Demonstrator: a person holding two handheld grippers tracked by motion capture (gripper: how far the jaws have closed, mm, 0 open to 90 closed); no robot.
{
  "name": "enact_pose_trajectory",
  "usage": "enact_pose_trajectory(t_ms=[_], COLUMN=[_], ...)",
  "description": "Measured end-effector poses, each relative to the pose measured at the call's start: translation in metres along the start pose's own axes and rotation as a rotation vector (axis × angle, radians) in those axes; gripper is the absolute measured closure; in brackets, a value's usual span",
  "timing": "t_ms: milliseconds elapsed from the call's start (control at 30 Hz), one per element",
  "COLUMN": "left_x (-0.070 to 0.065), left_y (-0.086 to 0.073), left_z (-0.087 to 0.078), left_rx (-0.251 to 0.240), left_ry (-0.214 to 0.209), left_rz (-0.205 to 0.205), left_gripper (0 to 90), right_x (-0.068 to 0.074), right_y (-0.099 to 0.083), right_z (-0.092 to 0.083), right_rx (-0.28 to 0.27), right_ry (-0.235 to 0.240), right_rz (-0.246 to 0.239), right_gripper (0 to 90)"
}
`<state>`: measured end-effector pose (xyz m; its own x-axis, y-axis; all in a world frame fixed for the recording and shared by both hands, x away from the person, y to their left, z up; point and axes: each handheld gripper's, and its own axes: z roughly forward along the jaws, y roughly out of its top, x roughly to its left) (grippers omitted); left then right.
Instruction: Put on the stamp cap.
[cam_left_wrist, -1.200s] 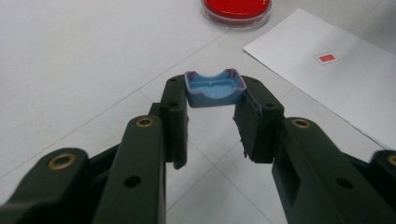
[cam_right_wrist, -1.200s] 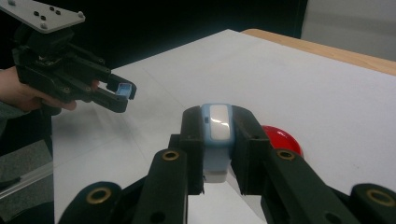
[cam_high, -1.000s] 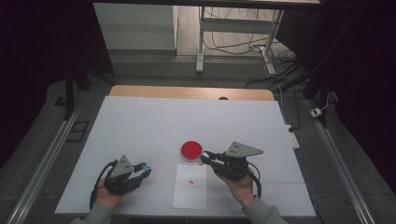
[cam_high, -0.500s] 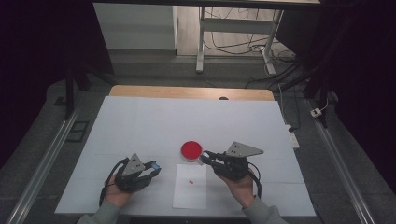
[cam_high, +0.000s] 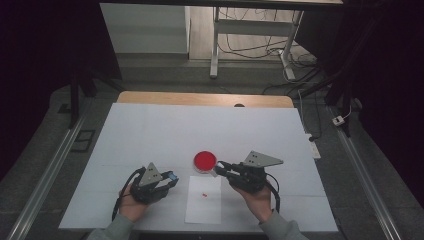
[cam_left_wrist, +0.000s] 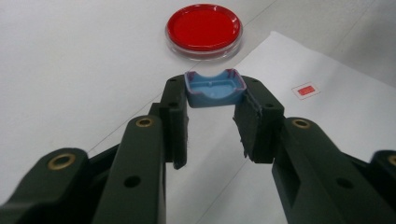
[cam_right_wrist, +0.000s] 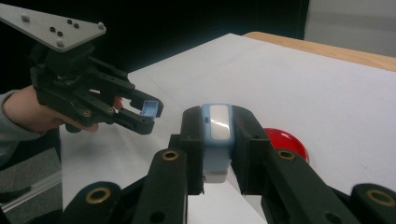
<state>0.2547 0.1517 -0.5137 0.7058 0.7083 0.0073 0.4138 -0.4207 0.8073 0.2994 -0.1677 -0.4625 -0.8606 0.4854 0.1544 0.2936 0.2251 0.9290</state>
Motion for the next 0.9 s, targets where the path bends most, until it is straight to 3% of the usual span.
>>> enact_pose_trajectory(t_ms=[900], left_x=[-0.013], left_y=[0.018], left_z=[0.026], left_rx=[0.008], left_ry=[-0.039], left_rz=[0.037], left_gripper=[65.2], right_x=[0.001], right_y=[0.000], right_z=[0.001], right_rx=[-0.003], right_ry=[-0.004], right_rz=[-0.004], right_gripper=[75.0])
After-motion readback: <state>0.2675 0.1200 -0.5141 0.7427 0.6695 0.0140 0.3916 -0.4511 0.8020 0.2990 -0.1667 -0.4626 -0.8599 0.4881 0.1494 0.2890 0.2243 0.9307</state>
